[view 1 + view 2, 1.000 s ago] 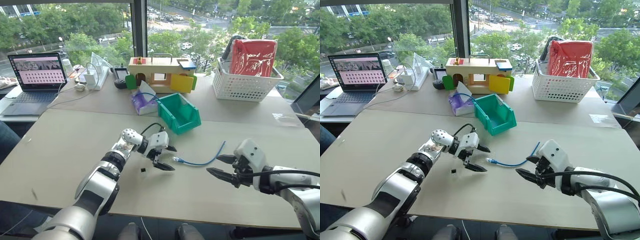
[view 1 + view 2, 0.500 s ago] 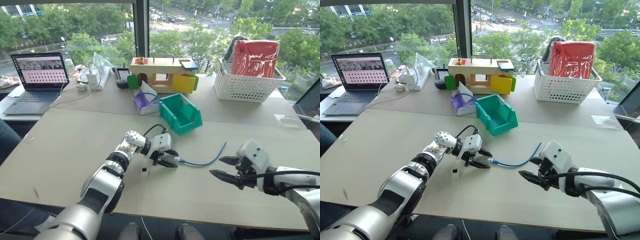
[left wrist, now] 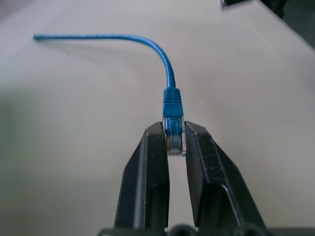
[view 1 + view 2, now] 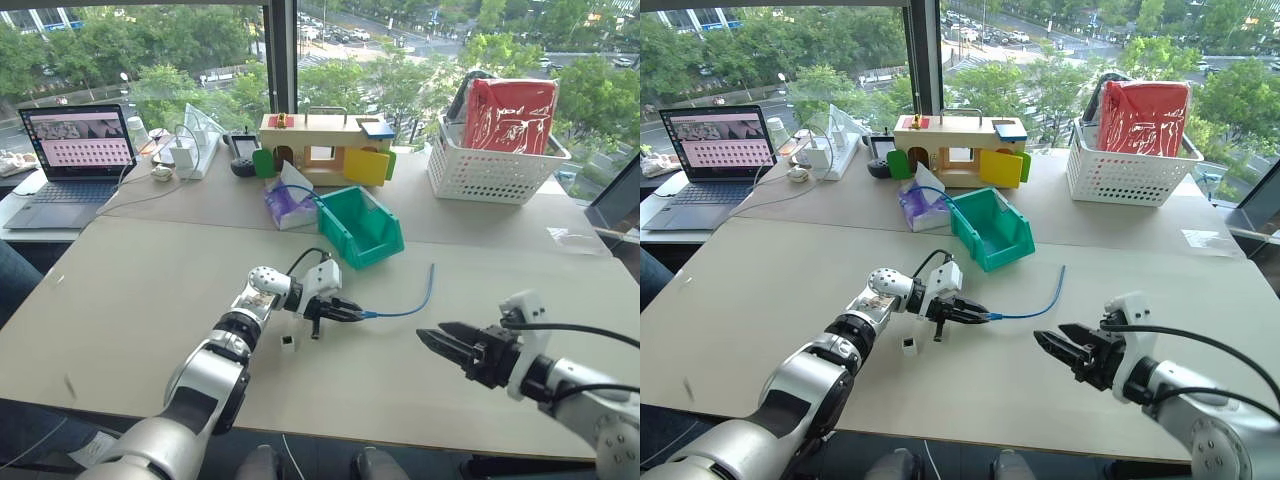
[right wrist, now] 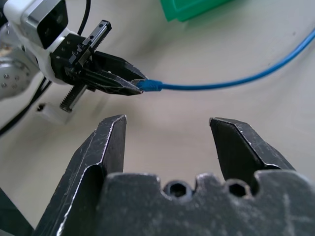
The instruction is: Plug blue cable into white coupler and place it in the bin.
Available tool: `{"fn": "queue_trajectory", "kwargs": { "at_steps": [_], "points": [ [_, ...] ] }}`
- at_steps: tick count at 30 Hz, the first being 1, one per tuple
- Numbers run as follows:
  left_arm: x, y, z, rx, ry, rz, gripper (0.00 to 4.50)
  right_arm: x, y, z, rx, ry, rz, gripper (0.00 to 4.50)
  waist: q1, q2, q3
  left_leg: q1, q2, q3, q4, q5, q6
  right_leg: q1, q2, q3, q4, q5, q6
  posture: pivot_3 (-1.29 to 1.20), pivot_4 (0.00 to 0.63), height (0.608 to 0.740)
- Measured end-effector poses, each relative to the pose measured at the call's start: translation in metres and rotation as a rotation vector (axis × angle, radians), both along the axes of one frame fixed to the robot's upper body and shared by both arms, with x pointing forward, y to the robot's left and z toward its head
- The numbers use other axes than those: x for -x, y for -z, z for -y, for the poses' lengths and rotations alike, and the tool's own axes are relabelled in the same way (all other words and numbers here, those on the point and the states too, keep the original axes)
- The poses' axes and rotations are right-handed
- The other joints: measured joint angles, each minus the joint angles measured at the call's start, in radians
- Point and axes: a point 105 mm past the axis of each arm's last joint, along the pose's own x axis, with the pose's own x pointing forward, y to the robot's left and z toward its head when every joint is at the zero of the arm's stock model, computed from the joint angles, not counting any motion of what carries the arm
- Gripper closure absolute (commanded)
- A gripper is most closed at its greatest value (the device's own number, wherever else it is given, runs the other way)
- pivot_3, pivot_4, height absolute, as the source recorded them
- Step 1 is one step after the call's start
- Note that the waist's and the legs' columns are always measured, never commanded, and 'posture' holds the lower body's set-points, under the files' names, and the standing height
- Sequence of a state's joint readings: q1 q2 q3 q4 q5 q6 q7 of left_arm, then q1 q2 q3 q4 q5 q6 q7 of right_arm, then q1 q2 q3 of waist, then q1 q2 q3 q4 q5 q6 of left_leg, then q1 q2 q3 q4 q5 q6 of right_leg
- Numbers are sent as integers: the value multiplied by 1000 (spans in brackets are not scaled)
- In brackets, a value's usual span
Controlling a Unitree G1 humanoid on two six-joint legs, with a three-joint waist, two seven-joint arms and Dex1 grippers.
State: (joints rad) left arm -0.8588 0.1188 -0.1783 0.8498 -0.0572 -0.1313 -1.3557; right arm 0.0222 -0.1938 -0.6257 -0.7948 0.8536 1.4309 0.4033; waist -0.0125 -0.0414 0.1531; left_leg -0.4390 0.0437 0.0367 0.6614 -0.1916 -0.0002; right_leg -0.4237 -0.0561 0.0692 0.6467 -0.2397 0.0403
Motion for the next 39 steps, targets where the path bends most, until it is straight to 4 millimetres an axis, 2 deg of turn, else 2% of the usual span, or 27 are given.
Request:
{"fn": "queue_trajectory", "kwargs": {
  "at_steps": [3,6,9,14,18,24,27,39],
  "points": [
    [17,-18,9,58,32,9,4434,2,3,-13,-203,146,-19,1329,-5,2,-1,0,1,-1,0,0,0,1,1,0,1,0,0,0,150,740],
    [31,-24,16,59,61,8,4434,4,7,-12,-218,225,-53,1329,-7,6,-3,1,0,-1,0,0,0,2,-1,0,0,0,0,0,150,740],
    [39,-19,13,14,47,-2,4434,3,-1,-8,-242,311,-32,1329,-14,7,-3,2,0,-1,0,1,2,3,0,0,0,0,0,0,150,740],
    [51,-8,12,-29,34,-20,4434,3,-11,-25,-367,327,-52,1329,-30,7,-3,3,1,-2,0,2,3,3,1,0,0,0,0,0,150,740],
    [49,-12,11,-31,1,-12,4434,4,-13,-40,-459,323,-107,1329,-31,7,-3,3,1,-2,0,2,3,3,1,0,0,0,0,0,150,740],
    [44,-12,11,-24,-43,-12,4434,1,-11,-45,-505,332,-170,1329,-31,7,-3,3,0,-2,0,2,3,3,0,0,-1,0,0,0,150,740],
    [44,-15,13,-14,-53,-5,4434,1,-14,-54,-517,288,-177,1329,-30,7,-3,2,1,-2,0,2,3,3,1,0,-1,0,0,0,150,740],
    [44,-18,15,3,-78,-22,4434,-7,-8,-48,-498,306,-179,1329,-29,7,-3,2,0,-2,0,2,3,3,0,0,-2,0,0,0,150,740]
  ]
}}
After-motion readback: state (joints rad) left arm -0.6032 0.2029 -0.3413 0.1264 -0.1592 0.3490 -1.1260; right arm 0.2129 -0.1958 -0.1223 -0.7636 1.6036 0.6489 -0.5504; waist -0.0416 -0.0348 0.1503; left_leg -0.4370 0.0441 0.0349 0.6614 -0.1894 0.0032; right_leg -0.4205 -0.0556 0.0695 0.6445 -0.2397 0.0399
